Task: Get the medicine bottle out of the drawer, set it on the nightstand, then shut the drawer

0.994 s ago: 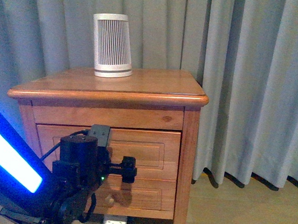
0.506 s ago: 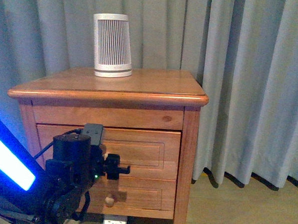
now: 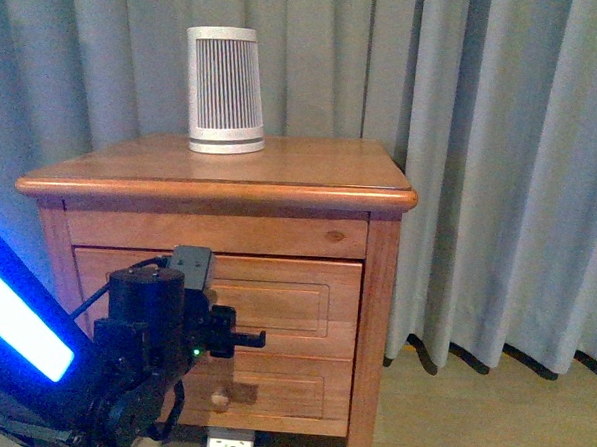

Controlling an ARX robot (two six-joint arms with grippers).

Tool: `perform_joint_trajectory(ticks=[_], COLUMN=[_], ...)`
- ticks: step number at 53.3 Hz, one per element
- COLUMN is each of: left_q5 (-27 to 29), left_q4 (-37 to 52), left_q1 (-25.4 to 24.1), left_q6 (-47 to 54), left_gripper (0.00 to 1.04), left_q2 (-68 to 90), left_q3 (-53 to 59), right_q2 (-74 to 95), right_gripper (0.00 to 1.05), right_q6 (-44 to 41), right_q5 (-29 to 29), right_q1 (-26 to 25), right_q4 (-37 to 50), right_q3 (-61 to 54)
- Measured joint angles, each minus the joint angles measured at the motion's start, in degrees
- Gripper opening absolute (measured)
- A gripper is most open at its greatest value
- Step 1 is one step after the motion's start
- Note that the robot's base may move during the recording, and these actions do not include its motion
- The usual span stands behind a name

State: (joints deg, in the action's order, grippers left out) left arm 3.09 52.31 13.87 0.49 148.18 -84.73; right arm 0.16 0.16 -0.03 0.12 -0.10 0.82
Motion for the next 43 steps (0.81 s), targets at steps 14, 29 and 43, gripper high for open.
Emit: perform_joint_trajectory(ticks=[14, 29, 43], left_q5=[-0.3, 0.9, 4.3], left_q4=[5.8, 13.6, 17.8], left_q1=[0.4, 2.3, 4.9], left_q6=[-0.3, -0.6, -1.9], left_gripper=[0.25, 0.25, 0.25], left_q2=[-3.8, -11.0, -17.4], left_q3=[9.6, 26.9, 41.5], right_q2=[0.0, 0.0, 0.0], right_gripper=[0.98, 0.98, 0.98], right_q6=[0.0, 0.0, 0.0], right_q5=[0.0, 0.0, 0.0], right_q1=[0.0, 0.0, 0.0], right_q4=[0.0, 0.0, 0.0], right_q3=[0.0, 0.0, 0.0])
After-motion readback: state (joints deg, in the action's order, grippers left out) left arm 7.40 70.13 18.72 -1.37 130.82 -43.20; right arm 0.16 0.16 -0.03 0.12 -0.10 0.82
